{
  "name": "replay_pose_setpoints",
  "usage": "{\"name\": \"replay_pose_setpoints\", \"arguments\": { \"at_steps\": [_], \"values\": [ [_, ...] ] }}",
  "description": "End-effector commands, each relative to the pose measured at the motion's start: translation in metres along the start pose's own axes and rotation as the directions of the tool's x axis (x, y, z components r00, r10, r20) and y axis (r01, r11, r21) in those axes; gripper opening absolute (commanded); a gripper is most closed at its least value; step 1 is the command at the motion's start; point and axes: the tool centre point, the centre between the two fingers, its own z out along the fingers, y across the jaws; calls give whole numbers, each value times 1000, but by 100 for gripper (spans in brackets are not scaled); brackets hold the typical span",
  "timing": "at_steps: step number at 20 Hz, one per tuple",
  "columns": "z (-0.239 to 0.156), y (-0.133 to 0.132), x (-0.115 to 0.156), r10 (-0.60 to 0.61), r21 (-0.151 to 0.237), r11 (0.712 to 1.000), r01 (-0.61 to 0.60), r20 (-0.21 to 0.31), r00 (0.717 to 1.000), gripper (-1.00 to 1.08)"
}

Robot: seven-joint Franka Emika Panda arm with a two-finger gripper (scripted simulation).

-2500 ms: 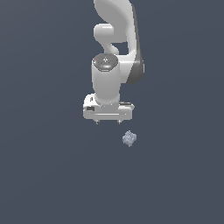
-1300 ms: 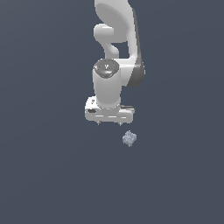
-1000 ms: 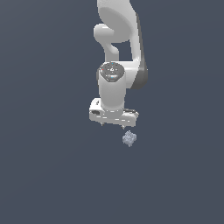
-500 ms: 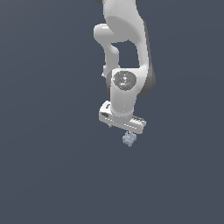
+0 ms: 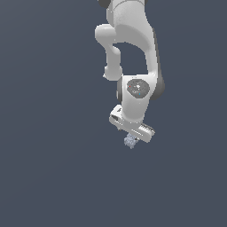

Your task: Pick up the object and move it to a goal position.

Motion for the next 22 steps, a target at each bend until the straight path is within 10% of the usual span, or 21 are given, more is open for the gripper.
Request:
{"name": "replay_pose_setpoints", "arguments": {
  "at_steps": [1, 22],
  "values": [
    [4, -6, -3, 39, 0, 999, -39, -1, 999, 100],
    [38, -17, -10, 113, -1, 994, -113, -4, 994, 100]
  ]
}}
